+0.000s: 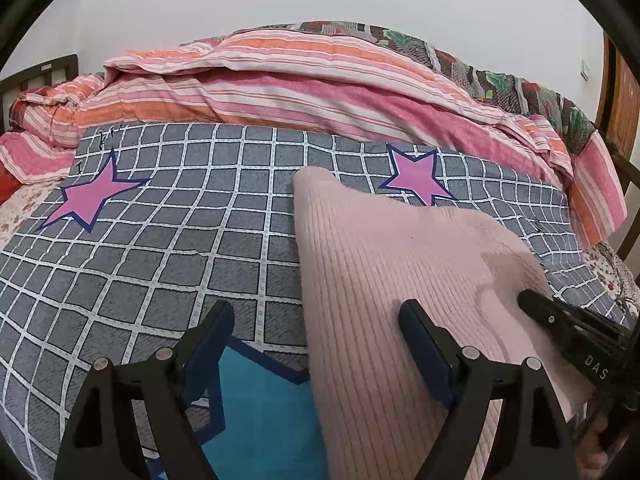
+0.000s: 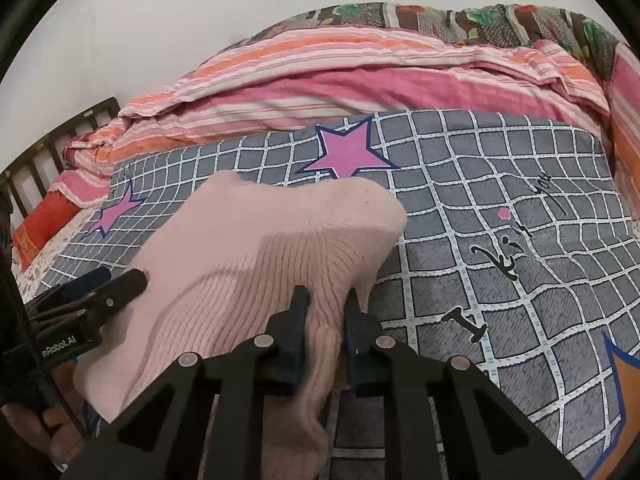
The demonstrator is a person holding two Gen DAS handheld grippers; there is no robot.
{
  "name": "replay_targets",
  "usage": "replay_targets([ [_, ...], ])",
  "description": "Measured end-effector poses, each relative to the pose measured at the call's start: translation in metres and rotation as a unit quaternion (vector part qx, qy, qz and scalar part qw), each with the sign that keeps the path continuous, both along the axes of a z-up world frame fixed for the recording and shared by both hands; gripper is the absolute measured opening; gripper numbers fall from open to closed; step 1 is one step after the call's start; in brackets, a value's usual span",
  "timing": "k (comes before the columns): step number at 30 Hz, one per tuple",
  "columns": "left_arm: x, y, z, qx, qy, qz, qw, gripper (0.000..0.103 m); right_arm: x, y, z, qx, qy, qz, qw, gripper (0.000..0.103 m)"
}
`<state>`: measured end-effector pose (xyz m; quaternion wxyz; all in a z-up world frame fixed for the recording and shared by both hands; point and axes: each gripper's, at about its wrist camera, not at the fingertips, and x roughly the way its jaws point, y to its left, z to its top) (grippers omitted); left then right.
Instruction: Fold small clothes
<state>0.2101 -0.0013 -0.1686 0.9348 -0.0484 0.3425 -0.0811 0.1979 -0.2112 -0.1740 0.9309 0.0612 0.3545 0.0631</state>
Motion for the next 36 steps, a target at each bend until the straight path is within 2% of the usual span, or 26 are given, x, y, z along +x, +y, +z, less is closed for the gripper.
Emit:
replay_targets([
  [5, -0.001, 0.001, 0.001, -0.002, -0.003, -0.003, 1.0, 0.084, 0.0, -0.003, 0.0, 0.011, 0.003, -0.001, 1.0, 0.016],
  [13, -0.007, 0.005, 0.002, -0.007, -0.003, -0.009, 0.9999, 0.084, -0.006, -0.008, 0.003, 0.015, 0.004, -0.009, 1.0, 0.023],
  [19, -0.014, 0.015, 0.005, -0.015, -0.01, -0.014, 0.9997, 0.085, -0.011, -0.01, 0.005, 0.016, 0.004, -0.012, 1.0, 0.023],
  [22, -0.019, 0.021, 0.008, -0.01, -0.024, -0.008, 0.9996, 0.085, -0.007, -0.003, 0.0, -0.013, 0.005, -0.017, 1.0, 0.022],
  [29, -0.016, 0.033, -0.001, -0.034, 0.005, -0.03, 0.999, 0.085, -0.009, -0.009, 0.0, 0.006, 0.009, -0.02, 1.0, 0.022],
  [31, -0.015, 0.036, -0.002, -0.044, 0.015, -0.036, 0.9983, 0.085, -0.017, -0.01, 0.0, 0.014, 0.008, -0.027, 0.999, 0.026],
  [36, -0.023, 0.034, 0.002, -0.021, 0.012, -0.044, 0.9987, 0.085, -0.031, -0.005, 0.006, -0.001, 0.014, -0.031, 0.999, 0.026],
])
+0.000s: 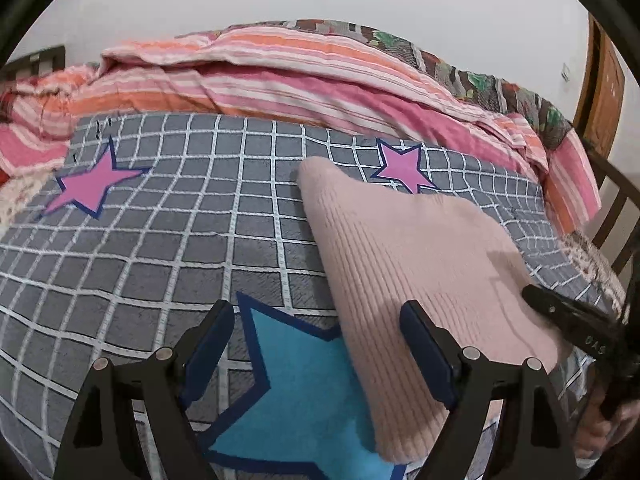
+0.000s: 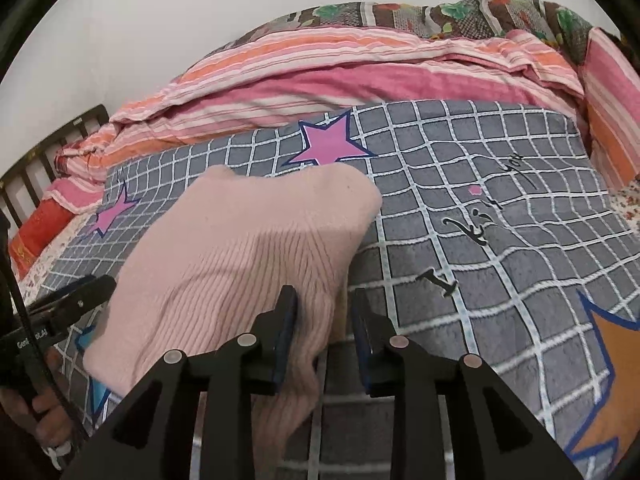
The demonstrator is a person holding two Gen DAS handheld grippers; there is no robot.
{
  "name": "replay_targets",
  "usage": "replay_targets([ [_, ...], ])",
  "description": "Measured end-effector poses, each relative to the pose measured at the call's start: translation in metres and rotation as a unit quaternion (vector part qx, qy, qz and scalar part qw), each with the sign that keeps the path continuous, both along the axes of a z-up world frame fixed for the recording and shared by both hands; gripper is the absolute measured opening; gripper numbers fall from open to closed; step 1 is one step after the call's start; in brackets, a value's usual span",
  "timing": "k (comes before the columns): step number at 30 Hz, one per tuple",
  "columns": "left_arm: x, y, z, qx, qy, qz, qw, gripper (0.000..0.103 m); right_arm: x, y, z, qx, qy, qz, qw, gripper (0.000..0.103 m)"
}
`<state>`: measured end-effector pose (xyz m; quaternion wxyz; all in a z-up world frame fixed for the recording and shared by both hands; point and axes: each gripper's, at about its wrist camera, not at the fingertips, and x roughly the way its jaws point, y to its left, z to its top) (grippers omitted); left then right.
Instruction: Fold small clothes
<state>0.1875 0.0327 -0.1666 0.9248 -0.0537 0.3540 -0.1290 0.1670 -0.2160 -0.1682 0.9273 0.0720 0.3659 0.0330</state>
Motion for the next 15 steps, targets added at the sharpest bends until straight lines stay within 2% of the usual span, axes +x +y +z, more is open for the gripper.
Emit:
replay_targets([
  [2, -0.002, -0.001, 0.001, -0.001, 0.014, -0.001, 0.9999, 0.084, -0.006, 0.003, 0.002, -0.006, 0.009, 0.0, 1.0, 0.026],
  [6, -0.011, -0.005, 0.009, -0.005, 0.032, 0.005, 0.9995, 0.083, -0.018, 0.001, 0.005, -0.008, 0.029, -0.004, 1.0, 0.037],
  [8, -0.019, -0.01, 0.016, 0.013, 0.029, 0.012, 0.9994, 0.083, -0.023, -0.003, 0.008, 0.004, 0.04, -0.012, 0.999, 0.043],
  [10, -0.029, -0.014, 0.028, 0.025, 0.023, 0.021, 0.9992, 0.084, -0.028, -0.008, 0.012, 0.015, 0.053, -0.018, 0.998, 0.043],
  [13, -0.043, -0.015, 0.048, 0.024, 0.025, 0.028, 0.999, 0.084, -0.04, -0.011, 0.026, 0.01, 0.056, -0.027, 0.998, 0.045],
  [15, -0.051, -0.014, 0.06, 0.021, 0.021, 0.035, 0.999, 0.084, -0.049, -0.013, 0.038, -0.001, 0.052, -0.035, 0.998, 0.049],
])
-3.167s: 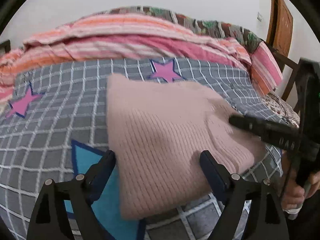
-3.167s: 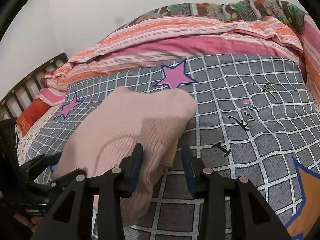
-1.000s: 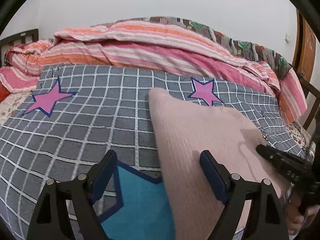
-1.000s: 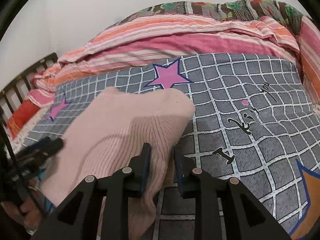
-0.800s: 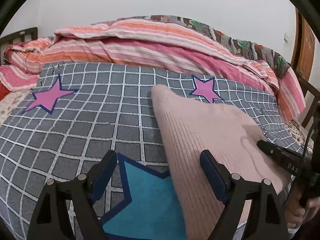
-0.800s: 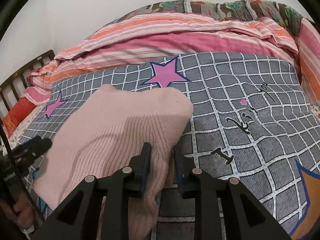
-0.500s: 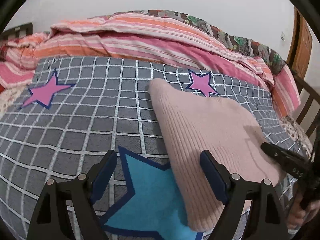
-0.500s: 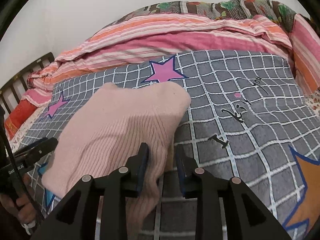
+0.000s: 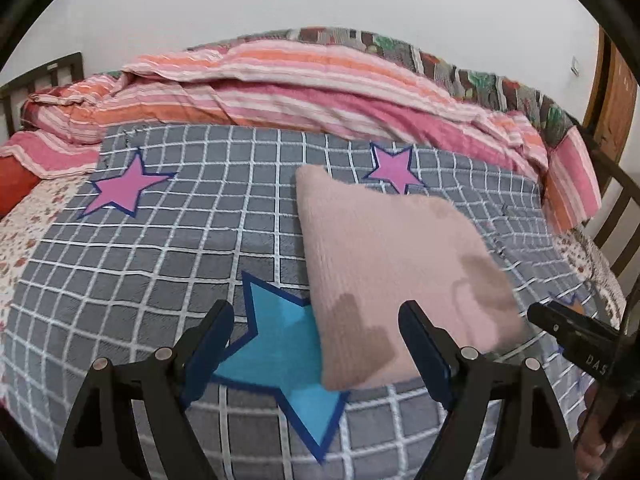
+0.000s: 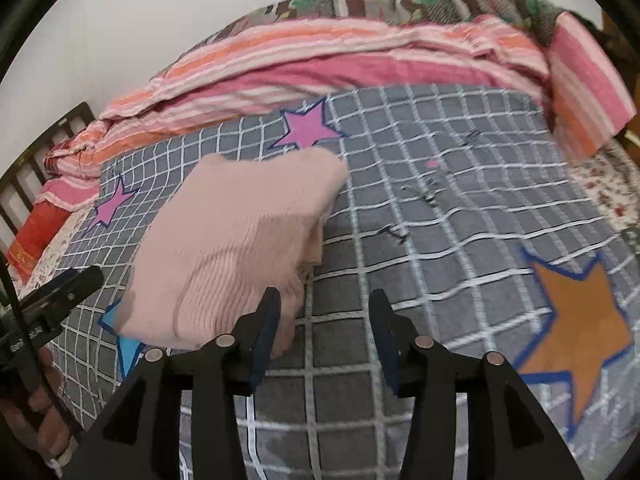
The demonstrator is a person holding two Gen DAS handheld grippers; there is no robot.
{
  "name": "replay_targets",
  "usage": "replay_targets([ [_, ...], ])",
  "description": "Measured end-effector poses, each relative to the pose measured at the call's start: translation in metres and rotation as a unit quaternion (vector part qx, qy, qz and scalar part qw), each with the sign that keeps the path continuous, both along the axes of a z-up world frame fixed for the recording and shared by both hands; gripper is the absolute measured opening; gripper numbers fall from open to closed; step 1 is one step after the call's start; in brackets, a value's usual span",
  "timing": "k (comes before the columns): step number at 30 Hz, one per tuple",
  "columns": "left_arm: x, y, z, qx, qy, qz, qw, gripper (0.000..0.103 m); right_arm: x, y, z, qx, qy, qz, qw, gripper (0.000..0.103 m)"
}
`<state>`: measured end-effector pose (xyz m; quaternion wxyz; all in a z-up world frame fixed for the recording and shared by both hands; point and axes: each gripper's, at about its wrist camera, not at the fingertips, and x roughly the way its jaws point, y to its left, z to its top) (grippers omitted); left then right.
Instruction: Fold small clothes
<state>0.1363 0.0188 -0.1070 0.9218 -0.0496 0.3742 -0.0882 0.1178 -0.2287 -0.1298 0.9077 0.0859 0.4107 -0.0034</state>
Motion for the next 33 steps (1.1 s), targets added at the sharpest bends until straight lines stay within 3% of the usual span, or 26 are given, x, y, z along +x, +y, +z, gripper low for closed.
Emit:
replay_targets([
  [3, -0.017, 0.0, 0.021, 0.01, -0.013, 0.008, 0.9998, 0.084, -0.014, -0.001, 0.019, -0.012, -0.008, 0.001, 1.0, 0.053],
  [7, -0.041, 0.0, 0.048, 0.024, -0.039, 0.02, 0.9988, 0.084, -0.037, -0.003, 0.044, -0.024, -0.029, -0.005, 0.999, 0.084],
  [10, -0.058, 0.0, 0.062, 0.03, -0.048, 0.024, 0.9981, 0.084, -0.053, -0.002, 0.06, -0.038, -0.054, -0.009, 0.998, 0.093],
  [18, -0.092, 0.008, 0.075, 0.033, -0.059, 0.033, 0.9972, 0.084, -0.084, 0.001, 0.082, -0.071, -0.069, -0.014, 0.995, 0.096],
  [33, -0.117, 0.002, 0.079, 0.044, -0.068, 0.029, 0.9963, 0.084, -0.11, 0.004, 0.09, -0.061, -0.08, -0.015, 0.995, 0.096],
])
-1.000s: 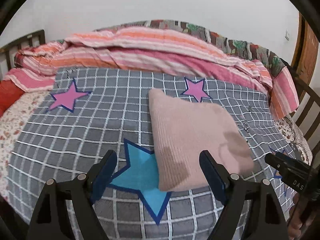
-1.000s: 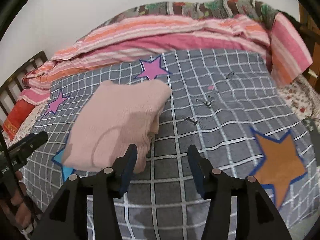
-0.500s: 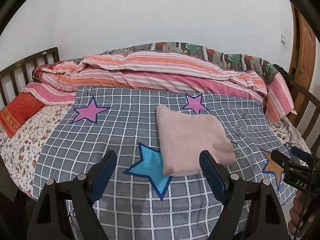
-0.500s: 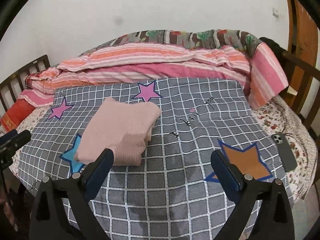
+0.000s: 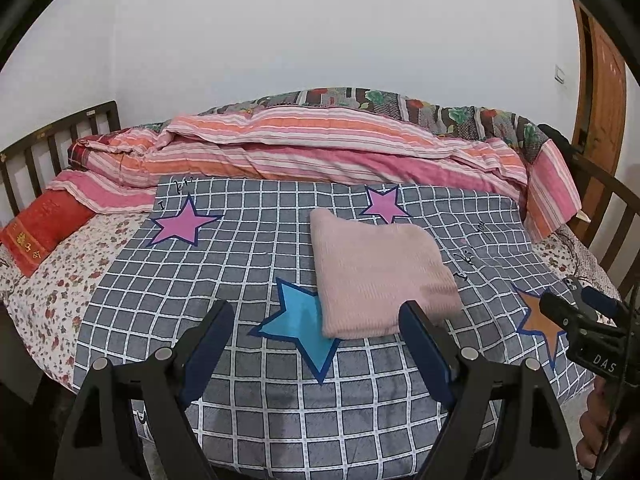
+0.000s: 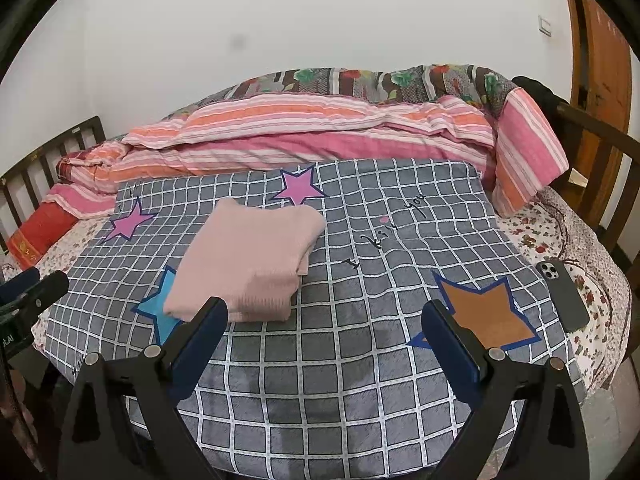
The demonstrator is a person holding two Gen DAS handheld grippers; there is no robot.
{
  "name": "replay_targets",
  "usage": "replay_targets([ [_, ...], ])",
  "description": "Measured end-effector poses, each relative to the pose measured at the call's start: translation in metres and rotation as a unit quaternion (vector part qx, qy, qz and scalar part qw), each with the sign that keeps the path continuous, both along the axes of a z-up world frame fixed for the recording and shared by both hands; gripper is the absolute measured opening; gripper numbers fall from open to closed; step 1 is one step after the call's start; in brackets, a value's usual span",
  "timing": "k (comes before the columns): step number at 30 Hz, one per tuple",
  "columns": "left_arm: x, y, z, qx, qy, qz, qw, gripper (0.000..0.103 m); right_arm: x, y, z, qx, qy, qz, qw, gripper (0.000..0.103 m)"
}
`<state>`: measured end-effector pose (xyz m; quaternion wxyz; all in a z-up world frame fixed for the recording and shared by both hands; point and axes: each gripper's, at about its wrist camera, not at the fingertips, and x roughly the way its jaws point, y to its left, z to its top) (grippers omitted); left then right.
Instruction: Fold small clothes
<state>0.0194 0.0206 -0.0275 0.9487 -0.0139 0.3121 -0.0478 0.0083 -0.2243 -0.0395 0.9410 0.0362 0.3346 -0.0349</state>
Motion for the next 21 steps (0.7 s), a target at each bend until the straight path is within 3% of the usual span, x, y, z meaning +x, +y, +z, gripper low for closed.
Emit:
replay_targets([
  [21, -0.0046, -0.0006, 0.0004, 0.005, -0.002, -0.001, 1.0, 0.084, -0.0088, -0.0048, 0.0009, 0.002, -0.003, -0.009, 1.0, 0.096],
])
